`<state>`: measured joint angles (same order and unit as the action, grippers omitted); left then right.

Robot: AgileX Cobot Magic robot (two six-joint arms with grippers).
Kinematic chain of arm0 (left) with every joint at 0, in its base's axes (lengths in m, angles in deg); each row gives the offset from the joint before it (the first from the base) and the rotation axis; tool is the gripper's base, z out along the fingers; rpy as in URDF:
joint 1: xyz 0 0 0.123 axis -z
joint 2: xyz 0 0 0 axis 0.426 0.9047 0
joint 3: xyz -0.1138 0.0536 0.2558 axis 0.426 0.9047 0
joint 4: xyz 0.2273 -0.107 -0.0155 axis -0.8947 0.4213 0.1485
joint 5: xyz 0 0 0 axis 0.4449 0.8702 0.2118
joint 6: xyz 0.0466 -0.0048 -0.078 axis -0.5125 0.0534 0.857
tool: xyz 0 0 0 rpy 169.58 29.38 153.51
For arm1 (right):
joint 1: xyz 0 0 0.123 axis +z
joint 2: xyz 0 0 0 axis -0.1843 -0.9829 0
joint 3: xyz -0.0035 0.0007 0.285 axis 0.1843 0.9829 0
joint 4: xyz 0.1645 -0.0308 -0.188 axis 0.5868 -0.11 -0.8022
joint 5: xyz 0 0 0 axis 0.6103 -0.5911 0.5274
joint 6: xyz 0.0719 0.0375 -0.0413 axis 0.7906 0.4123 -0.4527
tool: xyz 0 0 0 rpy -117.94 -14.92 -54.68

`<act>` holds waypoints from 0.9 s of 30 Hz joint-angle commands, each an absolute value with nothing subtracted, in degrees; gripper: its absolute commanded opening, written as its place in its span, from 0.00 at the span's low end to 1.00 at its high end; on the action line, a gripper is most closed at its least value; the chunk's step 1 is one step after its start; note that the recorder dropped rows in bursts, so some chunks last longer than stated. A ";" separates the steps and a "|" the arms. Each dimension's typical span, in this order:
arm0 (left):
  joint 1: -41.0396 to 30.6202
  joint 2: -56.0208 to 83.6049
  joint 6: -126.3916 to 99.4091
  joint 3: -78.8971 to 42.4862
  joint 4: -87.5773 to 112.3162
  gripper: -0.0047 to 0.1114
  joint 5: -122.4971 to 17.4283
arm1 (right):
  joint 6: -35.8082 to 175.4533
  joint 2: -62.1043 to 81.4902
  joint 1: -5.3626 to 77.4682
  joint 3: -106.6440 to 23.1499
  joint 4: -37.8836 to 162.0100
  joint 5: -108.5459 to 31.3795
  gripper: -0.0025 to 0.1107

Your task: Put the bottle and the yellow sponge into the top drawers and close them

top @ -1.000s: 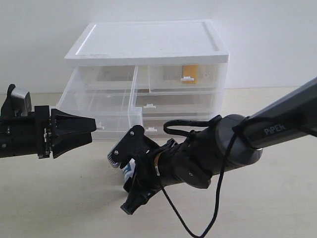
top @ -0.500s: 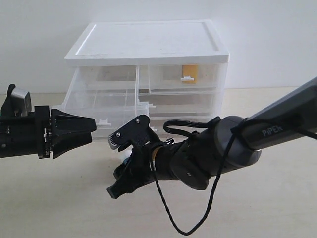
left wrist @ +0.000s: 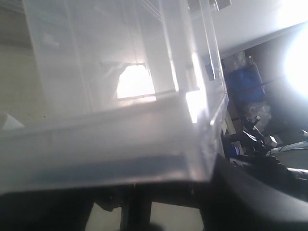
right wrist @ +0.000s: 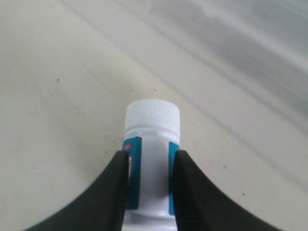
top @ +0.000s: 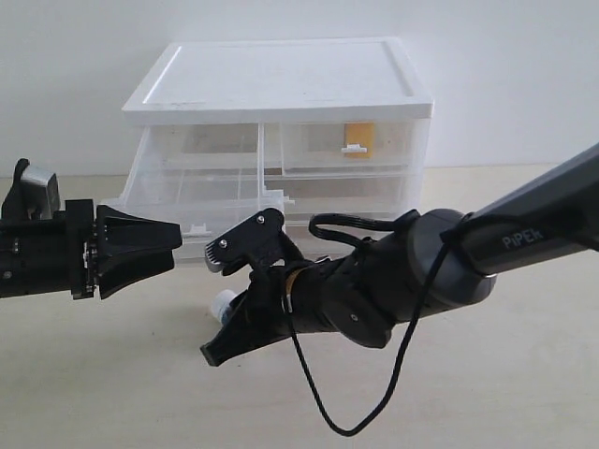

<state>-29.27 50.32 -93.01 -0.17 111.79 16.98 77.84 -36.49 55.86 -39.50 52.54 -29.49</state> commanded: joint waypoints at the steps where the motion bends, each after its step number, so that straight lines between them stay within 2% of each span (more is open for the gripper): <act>1: -29.56 49.69 -93.27 -0.01 112.32 0.50 17.43 | 77.81 -35.77 56.40 -38.77 52.75 -39.77 0.22; 15: -29.56 49.69 -93.27 -0.01 112.32 0.50 17.43 | 76.13 -32.26 62.56 -37.05 52.66 -50.95 0.22; 17: -29.56 49.69 -93.27 -0.01 112.32 0.50 17.43 | 76.13 -30.99 63.14 -35.73 52.66 -49.70 0.18; 20: -29.56 49.69 -93.27 -0.01 112.32 0.50 17.43 | 76.13 -28.21 63.61 -32.94 52.66 -47.47 0.02; 27: -29.56 49.69 -93.27 -0.01 112.32 0.50 17.43 | 76.14 -23.89 63.72 -31.47 52.66 -47.50 0.03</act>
